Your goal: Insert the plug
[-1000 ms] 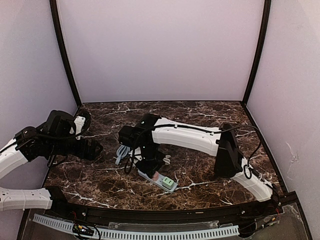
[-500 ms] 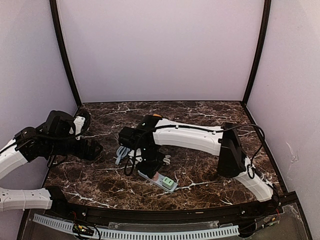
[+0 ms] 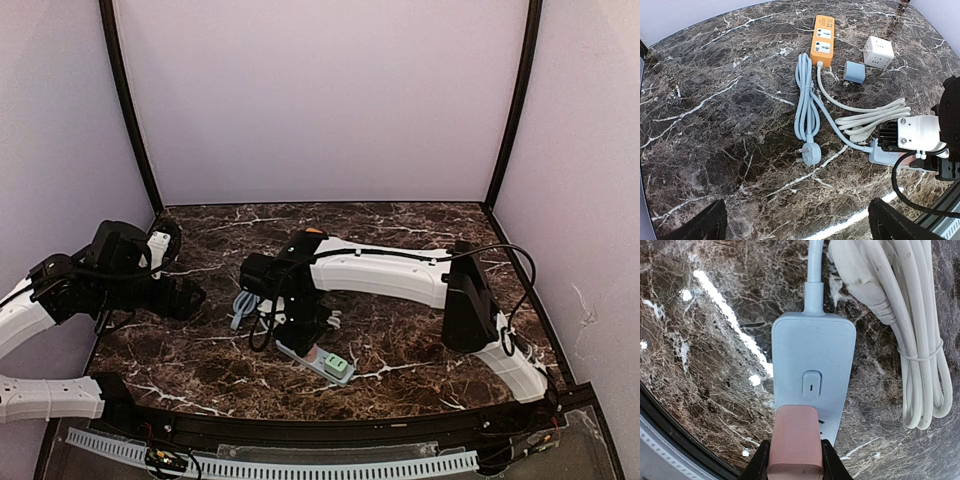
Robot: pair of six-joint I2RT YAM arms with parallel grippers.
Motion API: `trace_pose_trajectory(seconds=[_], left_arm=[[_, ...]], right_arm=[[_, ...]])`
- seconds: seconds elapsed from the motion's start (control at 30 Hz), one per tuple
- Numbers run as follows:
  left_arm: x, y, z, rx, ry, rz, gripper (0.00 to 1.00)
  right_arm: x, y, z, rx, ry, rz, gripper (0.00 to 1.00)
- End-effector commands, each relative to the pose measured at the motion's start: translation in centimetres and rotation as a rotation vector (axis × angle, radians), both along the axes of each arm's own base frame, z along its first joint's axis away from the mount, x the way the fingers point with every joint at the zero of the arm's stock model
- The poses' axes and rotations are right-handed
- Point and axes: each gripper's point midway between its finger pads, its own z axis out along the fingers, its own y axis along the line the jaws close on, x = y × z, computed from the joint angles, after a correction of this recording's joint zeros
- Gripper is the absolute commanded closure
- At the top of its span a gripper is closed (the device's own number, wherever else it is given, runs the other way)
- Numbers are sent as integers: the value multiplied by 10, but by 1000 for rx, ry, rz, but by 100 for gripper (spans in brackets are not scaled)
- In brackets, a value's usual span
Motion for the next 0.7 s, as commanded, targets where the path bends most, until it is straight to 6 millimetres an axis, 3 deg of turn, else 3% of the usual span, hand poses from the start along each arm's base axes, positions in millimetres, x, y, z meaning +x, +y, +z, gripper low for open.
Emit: trace_pose_trajectory(seconds=[0.0, 0.17, 0.53, 0.67], left_arm=[[-1, 4, -4, 15, 2, 7, 1], [-2, 4, -4, 15, 2, 6, 1], [-1, 5, -3, 17, -5, 9, 1], [-1, 6, -3, 20, -7, 10, 1]], right_arm=[[-24, -18, -126, -157, 126, 8, 95], [-19, -16, -112, -143, 98, 9, 83], [-3, -5, -67, -86, 8, -25, 68], [6, 4, -40, -33, -32, -56, 46]])
